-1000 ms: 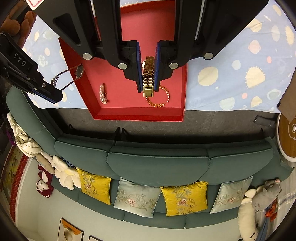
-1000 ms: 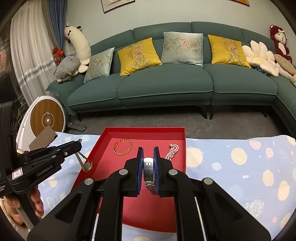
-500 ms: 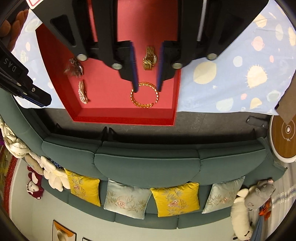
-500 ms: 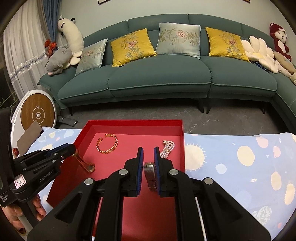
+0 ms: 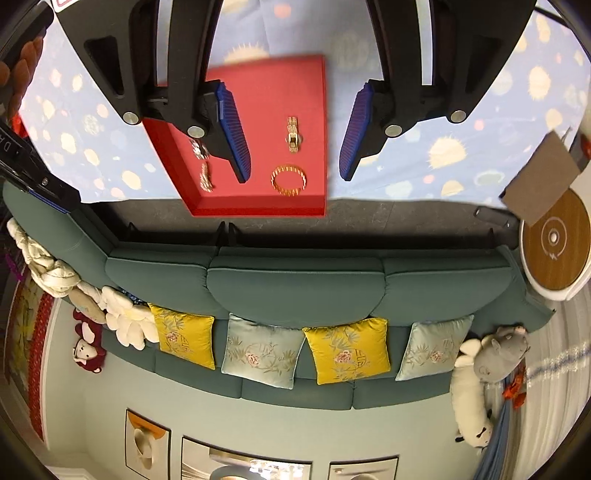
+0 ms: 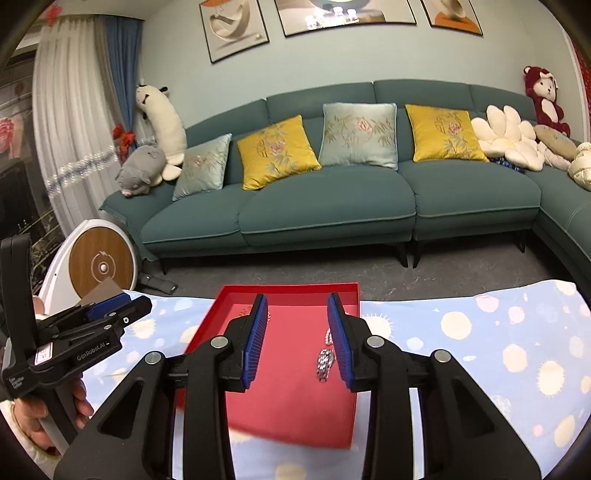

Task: Organize jewelry
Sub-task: 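Carry both watches into the red box and open both tools, then grasp the black-and-gold beaded bracelet with the right tool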

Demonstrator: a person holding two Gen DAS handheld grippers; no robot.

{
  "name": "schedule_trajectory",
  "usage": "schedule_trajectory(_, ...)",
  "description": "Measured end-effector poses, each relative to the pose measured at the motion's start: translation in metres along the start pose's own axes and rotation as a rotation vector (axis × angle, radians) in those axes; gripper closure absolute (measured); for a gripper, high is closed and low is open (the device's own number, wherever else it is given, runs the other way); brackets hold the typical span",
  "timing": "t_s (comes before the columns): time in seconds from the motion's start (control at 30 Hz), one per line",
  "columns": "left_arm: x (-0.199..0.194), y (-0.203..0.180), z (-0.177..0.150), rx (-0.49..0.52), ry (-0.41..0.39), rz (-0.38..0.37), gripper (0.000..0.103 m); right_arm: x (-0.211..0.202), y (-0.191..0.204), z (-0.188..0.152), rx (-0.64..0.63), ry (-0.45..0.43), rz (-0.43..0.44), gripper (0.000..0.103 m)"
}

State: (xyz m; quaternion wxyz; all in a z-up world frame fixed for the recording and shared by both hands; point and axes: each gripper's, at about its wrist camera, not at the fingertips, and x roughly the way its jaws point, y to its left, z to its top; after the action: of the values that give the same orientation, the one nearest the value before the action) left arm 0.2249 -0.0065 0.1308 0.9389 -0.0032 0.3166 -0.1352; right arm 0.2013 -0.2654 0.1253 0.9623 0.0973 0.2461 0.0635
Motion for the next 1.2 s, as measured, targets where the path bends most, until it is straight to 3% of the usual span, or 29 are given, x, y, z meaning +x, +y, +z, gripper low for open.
schedule_trajectory(0.2, -0.045, 0.003, -0.041, -0.025, 0.049, 0.005, 0.054, -0.070, 0.013, -0.033, -0.018, -0.025, -0.011, 0.067)
schedule_trajectory(0.47, -0.054, 0.017, -0.126, -0.073, 0.199, 0.049, 0.054, -0.105, 0.021, -0.101, -0.042, 0.075, -0.028, 0.067)
schedule_trajectory(0.63, -0.046, 0.027, -0.160, -0.093, 0.248, 0.079, 0.054, -0.100, 0.023, -0.141, -0.029, 0.173, -0.023, 0.067)
schedule_trajectory(0.9, -0.037, 0.040, -0.177, -0.105, 0.266, 0.073, 0.054, -0.072, 0.055, -0.192, -0.124, 0.321, 0.057, 0.067)
schedule_trajectory(1.2, -0.029, 0.035, -0.184, -0.074, 0.293, 0.055, 0.054, -0.029, 0.060, -0.207, -0.082, 0.402, 0.082, 0.079)
